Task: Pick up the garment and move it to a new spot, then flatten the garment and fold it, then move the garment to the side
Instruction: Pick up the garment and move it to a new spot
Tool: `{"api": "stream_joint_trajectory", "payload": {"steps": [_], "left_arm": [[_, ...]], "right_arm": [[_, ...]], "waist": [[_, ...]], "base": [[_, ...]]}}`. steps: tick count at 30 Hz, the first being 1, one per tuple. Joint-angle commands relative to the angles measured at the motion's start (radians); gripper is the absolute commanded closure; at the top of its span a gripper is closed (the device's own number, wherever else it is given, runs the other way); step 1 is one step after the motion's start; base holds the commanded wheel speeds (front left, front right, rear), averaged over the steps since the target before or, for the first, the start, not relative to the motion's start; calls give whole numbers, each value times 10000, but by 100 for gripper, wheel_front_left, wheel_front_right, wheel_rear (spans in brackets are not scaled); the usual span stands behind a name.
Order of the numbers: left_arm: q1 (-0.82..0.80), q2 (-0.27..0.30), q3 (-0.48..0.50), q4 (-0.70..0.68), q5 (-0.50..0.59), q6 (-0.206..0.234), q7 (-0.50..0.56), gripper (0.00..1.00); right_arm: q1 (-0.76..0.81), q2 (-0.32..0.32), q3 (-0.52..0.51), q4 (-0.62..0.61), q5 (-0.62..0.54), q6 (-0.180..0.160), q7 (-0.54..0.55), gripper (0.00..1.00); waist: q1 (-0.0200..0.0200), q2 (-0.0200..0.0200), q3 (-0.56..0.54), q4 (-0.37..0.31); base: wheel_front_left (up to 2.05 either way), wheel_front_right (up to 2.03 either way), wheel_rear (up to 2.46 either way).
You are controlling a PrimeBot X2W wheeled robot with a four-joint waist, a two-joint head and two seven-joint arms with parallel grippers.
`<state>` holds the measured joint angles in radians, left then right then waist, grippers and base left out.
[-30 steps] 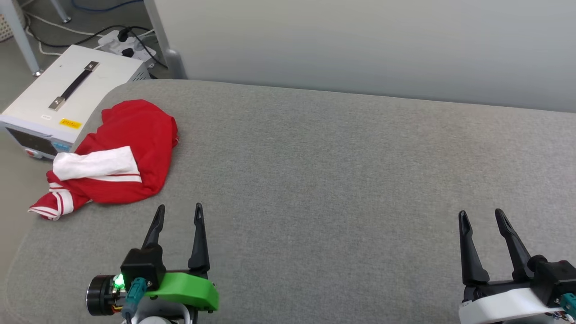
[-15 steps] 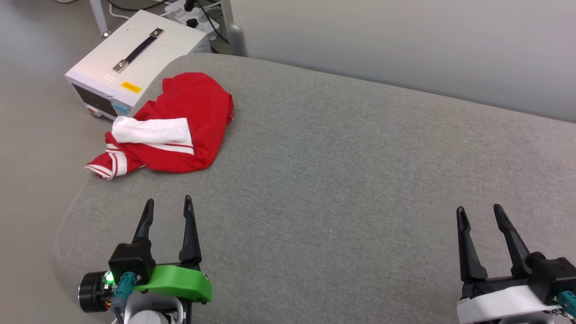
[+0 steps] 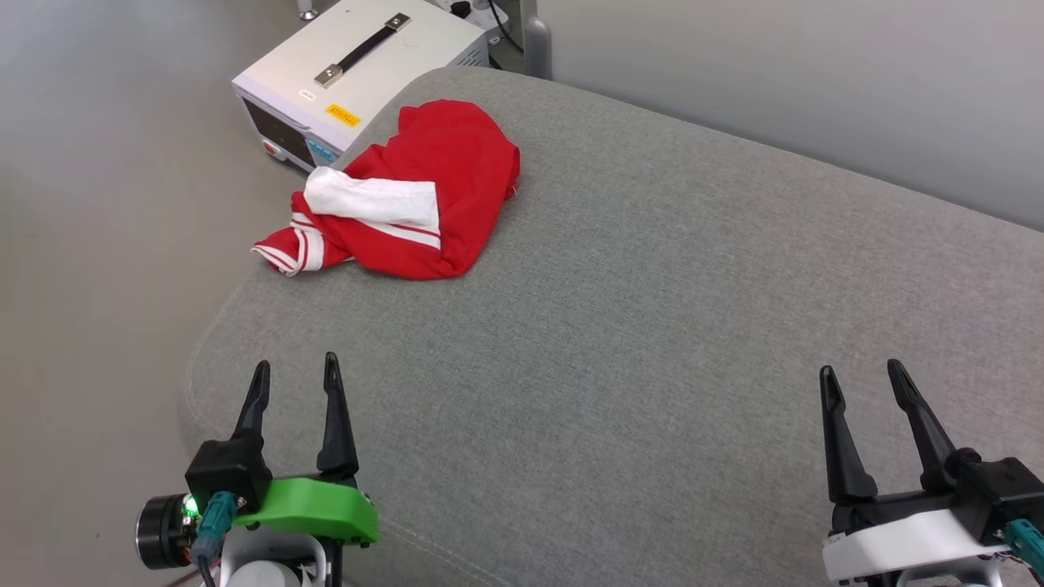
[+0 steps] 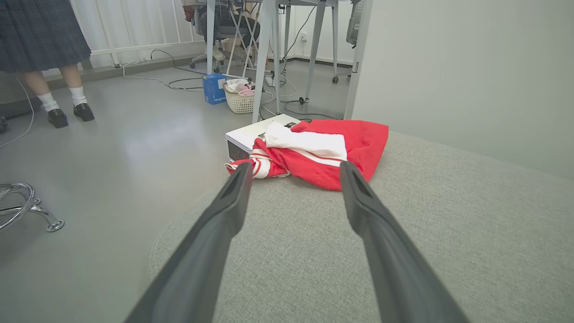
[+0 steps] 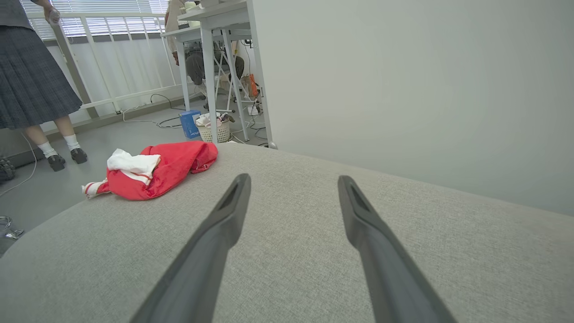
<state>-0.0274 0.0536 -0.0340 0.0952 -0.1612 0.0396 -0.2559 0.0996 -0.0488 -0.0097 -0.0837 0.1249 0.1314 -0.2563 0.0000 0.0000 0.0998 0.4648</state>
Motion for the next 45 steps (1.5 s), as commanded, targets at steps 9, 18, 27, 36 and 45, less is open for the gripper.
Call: {"api": "stream_joint_trajectory", "payload": {"steps": [9,18,27,36,45], "left_arm": [[-166,-34,73,66,-275,69,-59,0],[-1311,8,1040,327,-671,-696,-59,0],[-4339,666,2444,752,-591,-1543,-59,0],[-6898,1606,2788,1177,-823,-1688,-59,0],[-8752,3557,867,3899,-2330,-1700,628,0]], "right_arm": [[-117,-14,41,-41,-135,-7,-55,0],[-413,-14,206,-156,-385,-7,-55,0],[-1041,-61,302,-535,-934,-7,-55,0],[-1987,-395,319,-1128,-1121,-7,-55,0],[-2301,-602,292,-1671,-1272,-7,-55,0]], "waist": [[0,0,91,321],[0,0,583,-124],[0,0,1997,-942],[0,0,3416,-1748],[0,0,4023,-2240]], "base": [[0,0,0],[0,0,0],[0,0,0],[0,0,0],[0,0,0]]}}
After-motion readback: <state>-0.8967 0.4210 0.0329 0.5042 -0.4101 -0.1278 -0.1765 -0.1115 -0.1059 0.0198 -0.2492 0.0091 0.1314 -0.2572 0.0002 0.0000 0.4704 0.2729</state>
